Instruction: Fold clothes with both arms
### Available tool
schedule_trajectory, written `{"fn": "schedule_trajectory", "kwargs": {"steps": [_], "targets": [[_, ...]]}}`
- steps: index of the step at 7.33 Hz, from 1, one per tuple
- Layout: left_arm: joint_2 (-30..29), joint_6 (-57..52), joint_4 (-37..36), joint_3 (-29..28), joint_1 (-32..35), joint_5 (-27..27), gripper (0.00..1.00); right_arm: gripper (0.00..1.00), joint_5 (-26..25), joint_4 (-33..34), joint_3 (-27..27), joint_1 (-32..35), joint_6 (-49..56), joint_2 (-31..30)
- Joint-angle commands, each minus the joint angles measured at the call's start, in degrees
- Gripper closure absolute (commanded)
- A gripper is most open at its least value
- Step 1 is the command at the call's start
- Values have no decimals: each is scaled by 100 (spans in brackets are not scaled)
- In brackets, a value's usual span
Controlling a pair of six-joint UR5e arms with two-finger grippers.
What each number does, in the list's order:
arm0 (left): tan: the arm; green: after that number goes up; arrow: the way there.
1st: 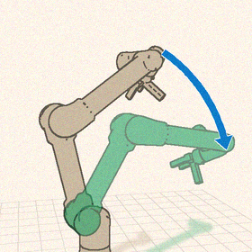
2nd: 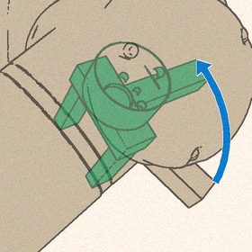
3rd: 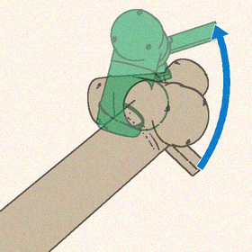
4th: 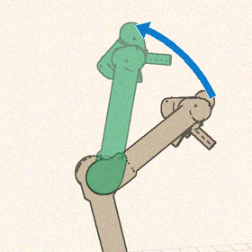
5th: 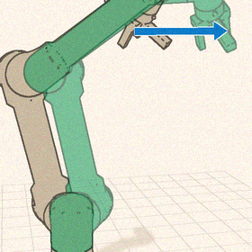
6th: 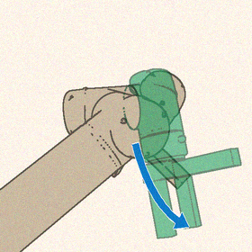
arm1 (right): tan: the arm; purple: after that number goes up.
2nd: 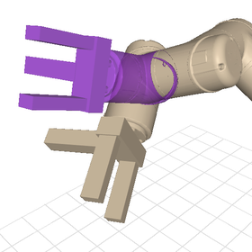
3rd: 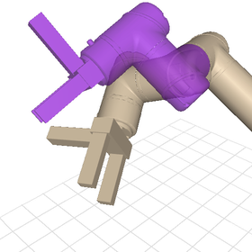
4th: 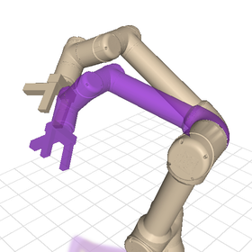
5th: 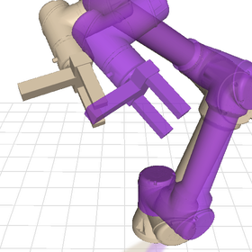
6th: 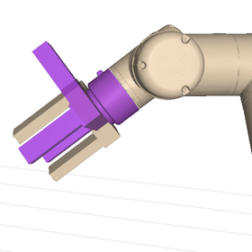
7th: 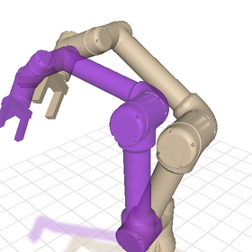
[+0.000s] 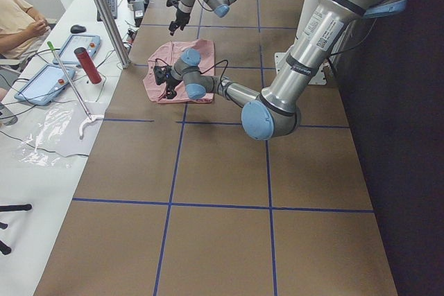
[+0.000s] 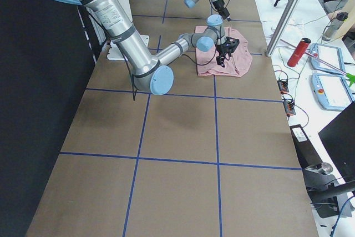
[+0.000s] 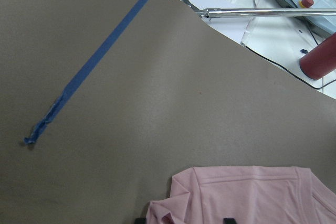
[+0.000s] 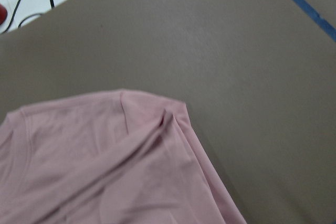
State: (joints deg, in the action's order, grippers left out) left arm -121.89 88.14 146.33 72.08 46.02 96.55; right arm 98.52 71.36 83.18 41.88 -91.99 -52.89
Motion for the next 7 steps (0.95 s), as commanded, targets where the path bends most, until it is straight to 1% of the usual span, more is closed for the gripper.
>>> {"fn": "schedule_trajectory", "kwargs": {"steps": [1,2,3,4,5,7], "targets": [[104,380,537,-19,-14,57,0,0,106,10,1573,-695,-108,-1341],[121,380,563,7,-14,65,0,6,89,-69,1579,-838,-648,-1565],[130,397,563,8,-14,65,0,14,80,-61,1439,-935,-967,-1506],[130,397,563,8,-23,57,0,19,80,-61,1212,-936,-970,-1410],[130,406,563,8,-23,56,0,22,80,-61,1140,-902,-970,-1409],[139,380,563,-1,-23,56,0,23,62,-52,1000,-814,-979,-1181]]}}
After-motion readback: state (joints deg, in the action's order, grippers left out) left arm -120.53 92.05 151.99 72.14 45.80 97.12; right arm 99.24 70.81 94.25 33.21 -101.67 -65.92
